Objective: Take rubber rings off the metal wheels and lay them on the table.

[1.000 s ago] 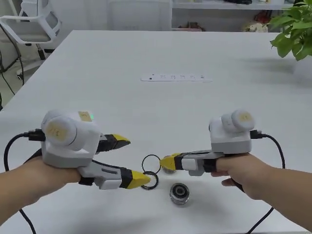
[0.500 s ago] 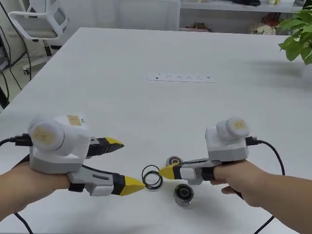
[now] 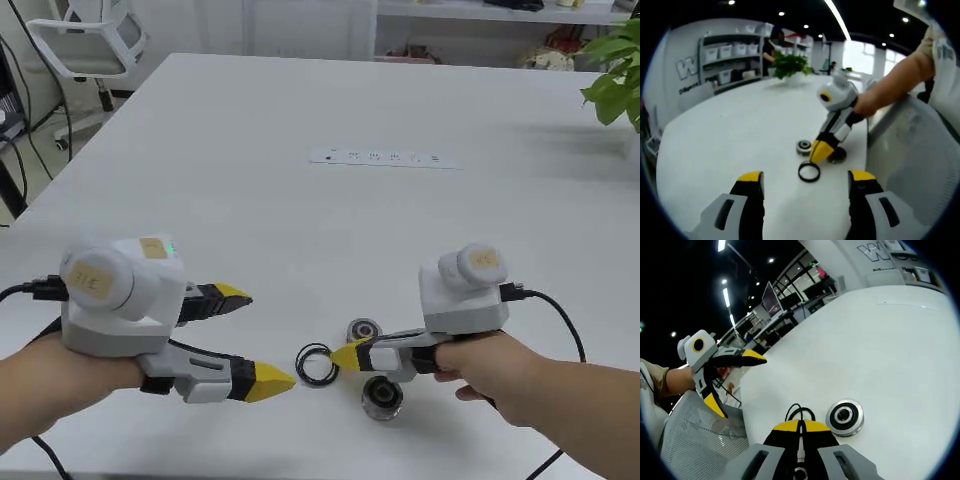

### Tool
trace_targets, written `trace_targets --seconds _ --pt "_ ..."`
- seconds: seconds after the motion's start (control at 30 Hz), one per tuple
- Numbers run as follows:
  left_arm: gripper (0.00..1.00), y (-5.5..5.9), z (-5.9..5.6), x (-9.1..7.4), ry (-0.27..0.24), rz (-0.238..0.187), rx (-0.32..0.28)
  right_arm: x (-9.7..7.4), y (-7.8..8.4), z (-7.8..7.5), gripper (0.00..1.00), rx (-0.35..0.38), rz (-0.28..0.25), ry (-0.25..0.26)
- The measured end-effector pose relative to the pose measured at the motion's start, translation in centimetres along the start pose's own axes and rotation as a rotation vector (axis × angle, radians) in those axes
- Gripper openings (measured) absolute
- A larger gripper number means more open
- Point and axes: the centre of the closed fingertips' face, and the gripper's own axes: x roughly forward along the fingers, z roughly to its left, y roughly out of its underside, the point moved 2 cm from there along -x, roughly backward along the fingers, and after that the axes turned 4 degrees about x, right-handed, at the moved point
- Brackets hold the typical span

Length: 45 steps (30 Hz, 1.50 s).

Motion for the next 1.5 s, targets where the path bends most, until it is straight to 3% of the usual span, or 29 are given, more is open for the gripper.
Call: trace_targets --seconds 0.43,0.77,1.03,1.23,1.43,1.5 --pt "0.69 0.5 0.1 0.0 -0.004 0.011 -0.015 -0.1 0.2 -0.9 0.01 0.011 -0.002 0.043" --pt "0.69 0.4 -0.2 0.0 0.004 0.014 -0.019 -0.5 -0.1 -0.2 0.07 0.009 -0.013 0.019" --pt "0.69 0.0 -0.1 -0.2 -0.005 0.003 -0.032 -2.1 -1.7 0.7 0.10 0.014 -0.075 -0.009" --pt "0.69 -0.7 -0.1 -0.5 -0.015 -0.008 -0.049 -4.0 -3.0 1.1 0.13 0.041 -0.153 -0.026" --pt "0.70 -1.3 -0.3 -0.9 -0.019 -0.019 -0.039 -6.2 -3.4 2.3 0.17 -0.065 -0.168 -0.003" --pt "0.70 -1.5 -0.5 -1.1 -0.022 -0.020 -0.032 -6.7 -3.6 1.8 0.19 -0.086 -0.169 0.000"
